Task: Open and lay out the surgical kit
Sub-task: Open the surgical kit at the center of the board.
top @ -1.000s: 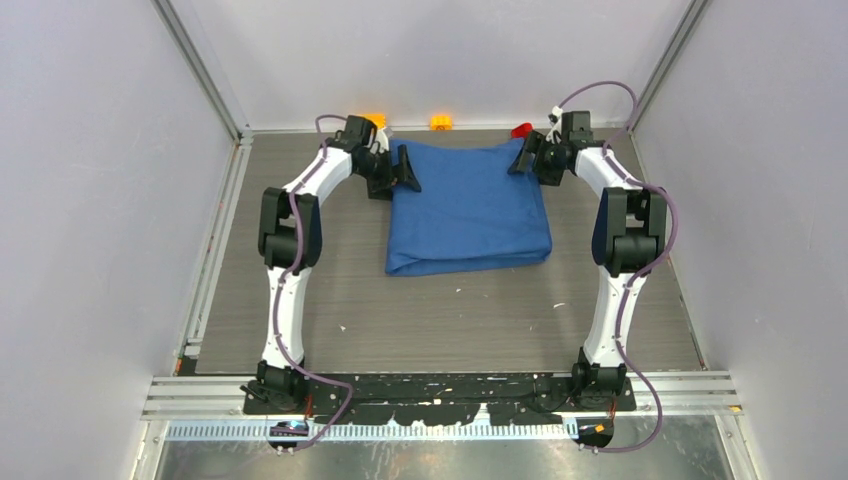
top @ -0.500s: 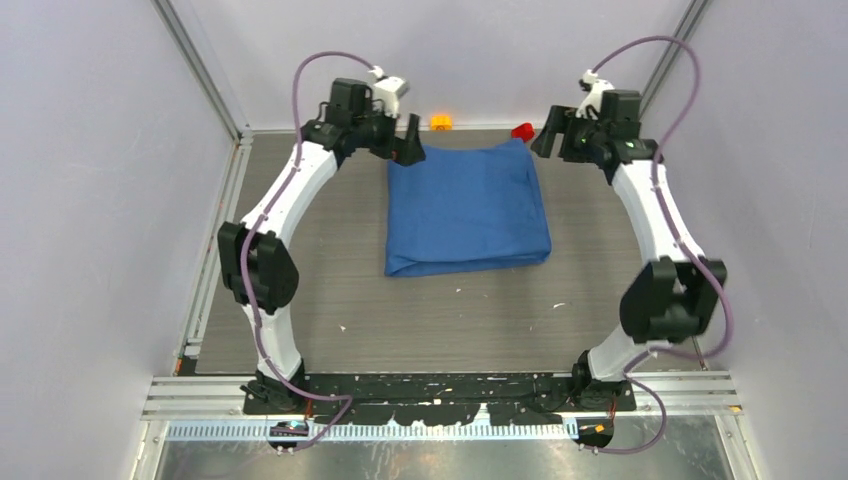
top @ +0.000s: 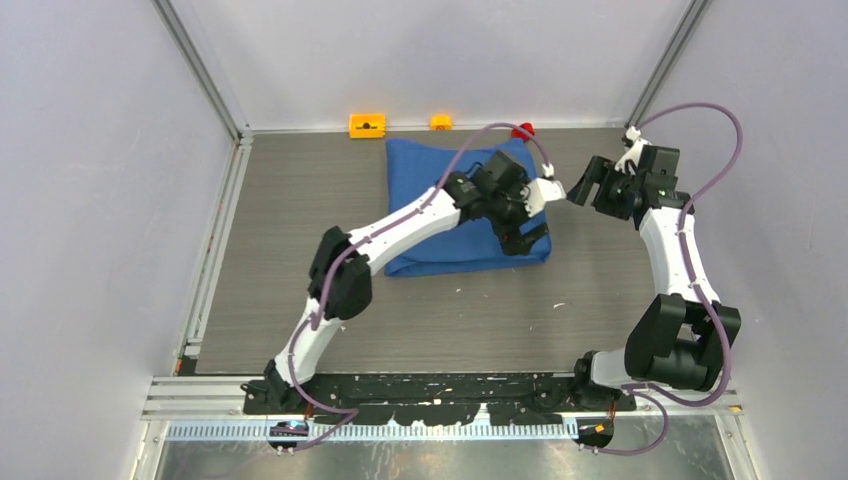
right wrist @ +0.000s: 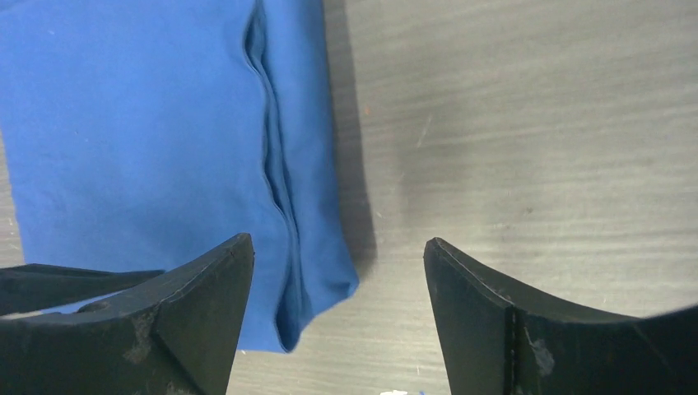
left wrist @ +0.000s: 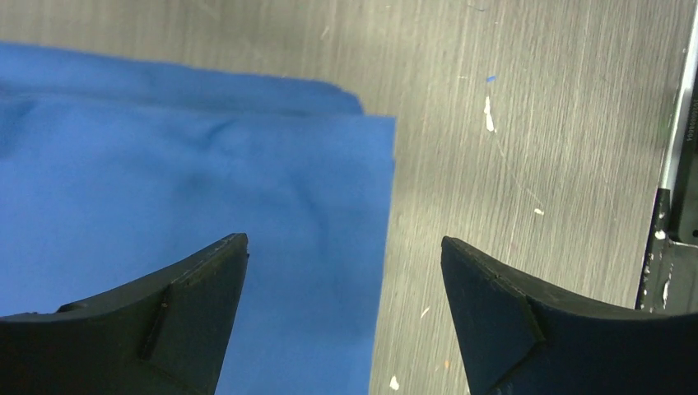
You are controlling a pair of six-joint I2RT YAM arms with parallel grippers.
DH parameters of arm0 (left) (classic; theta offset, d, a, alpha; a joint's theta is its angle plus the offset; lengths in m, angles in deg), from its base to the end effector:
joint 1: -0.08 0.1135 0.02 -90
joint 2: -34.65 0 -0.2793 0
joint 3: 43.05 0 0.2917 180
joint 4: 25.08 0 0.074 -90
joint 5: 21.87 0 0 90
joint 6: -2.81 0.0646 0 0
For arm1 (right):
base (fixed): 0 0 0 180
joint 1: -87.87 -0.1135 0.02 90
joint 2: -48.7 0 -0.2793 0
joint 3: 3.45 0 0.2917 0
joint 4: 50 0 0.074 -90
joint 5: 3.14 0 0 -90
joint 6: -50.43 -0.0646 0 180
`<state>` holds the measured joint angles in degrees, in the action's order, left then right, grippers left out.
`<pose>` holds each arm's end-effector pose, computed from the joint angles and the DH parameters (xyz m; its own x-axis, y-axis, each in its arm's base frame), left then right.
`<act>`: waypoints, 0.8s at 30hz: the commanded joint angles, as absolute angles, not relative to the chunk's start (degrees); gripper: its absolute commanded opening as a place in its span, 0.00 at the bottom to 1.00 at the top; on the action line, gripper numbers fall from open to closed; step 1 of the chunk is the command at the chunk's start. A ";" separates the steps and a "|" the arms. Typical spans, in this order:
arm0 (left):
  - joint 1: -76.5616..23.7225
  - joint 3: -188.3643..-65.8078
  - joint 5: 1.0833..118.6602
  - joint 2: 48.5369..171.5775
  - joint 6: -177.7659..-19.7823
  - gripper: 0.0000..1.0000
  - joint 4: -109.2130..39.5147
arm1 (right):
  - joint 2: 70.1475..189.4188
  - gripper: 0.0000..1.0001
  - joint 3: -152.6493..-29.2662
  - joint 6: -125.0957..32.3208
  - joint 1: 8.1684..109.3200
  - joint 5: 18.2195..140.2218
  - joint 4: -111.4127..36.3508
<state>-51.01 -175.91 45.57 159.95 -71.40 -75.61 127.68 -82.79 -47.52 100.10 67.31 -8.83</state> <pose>0.3377 -0.4578 0.2887 -0.1685 0.6088 -0.7753 0.9776 0.2036 -0.0525 0.3568 -0.0552 0.3013 -0.6392 0.2719 -0.7194 0.0409 0.9461 0.3213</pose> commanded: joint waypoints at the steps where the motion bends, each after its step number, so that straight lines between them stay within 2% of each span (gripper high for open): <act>1: -53.22 -183.85 47.68 164.40 -70.59 0.88 -77.83 | 125.92 0.79 -80.18 -48.47 104.55 59.97 -9.87; 7: -53.45 -186.86 47.02 168.61 -74.98 0.80 -76.32 | 127.40 0.77 -79.05 -49.37 108.55 54.20 -9.83; 18: -53.88 -186.08 45.70 170.73 -76.47 0.72 -75.69 | 129.38 0.76 -79.13 -49.01 109.36 52.08 -9.83; 24: -53.95 -186.04 45.55 171.05 -76.64 0.59 -75.44 | 129.98 0.76 -79.13 -48.89 109.71 51.80 -9.82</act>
